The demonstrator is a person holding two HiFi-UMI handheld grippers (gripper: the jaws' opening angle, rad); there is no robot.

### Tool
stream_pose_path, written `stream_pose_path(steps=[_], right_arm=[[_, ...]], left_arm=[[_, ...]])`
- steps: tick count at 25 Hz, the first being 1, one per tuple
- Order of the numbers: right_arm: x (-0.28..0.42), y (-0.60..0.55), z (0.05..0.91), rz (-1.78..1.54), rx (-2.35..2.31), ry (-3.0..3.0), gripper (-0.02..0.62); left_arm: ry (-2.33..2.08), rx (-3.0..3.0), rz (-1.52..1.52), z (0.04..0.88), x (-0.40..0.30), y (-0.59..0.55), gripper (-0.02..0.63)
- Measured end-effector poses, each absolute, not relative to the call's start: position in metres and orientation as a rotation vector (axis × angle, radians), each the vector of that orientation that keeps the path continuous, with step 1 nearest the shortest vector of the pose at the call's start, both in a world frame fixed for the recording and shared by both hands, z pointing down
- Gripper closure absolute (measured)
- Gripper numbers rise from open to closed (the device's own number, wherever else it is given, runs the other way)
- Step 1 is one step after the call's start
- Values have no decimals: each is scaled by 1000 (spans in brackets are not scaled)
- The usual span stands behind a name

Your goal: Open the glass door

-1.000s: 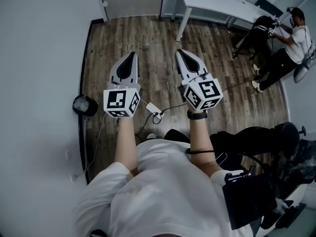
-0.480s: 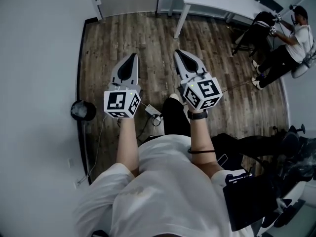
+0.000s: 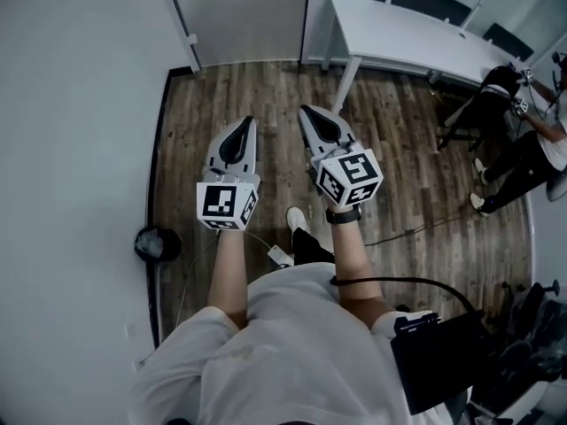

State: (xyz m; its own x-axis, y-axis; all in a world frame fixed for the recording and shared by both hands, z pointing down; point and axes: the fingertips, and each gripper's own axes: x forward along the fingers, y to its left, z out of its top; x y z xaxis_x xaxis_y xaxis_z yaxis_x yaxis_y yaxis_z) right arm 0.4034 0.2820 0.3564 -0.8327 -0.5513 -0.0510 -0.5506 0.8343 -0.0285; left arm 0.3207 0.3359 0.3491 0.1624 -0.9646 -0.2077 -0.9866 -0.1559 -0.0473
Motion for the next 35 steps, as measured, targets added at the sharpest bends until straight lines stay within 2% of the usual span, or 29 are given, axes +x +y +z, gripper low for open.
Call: stream_pose_path(steps=[8,18,28,35], right_arm=[[371,109,320,26,-831,2965,592],[351,2,333,105,-894,3001,592],[291,-133,337,148,-1015,2934,592],[201,-238,306,68,-1004,2885,592]], left_arm=[[1925,-2257,223,319,307,158,604],[1932,-2307,188,330,286,28,604],[1879,-2378,159,350,217,-105,604],[1822,-2369,153,316,136,-212,604]])
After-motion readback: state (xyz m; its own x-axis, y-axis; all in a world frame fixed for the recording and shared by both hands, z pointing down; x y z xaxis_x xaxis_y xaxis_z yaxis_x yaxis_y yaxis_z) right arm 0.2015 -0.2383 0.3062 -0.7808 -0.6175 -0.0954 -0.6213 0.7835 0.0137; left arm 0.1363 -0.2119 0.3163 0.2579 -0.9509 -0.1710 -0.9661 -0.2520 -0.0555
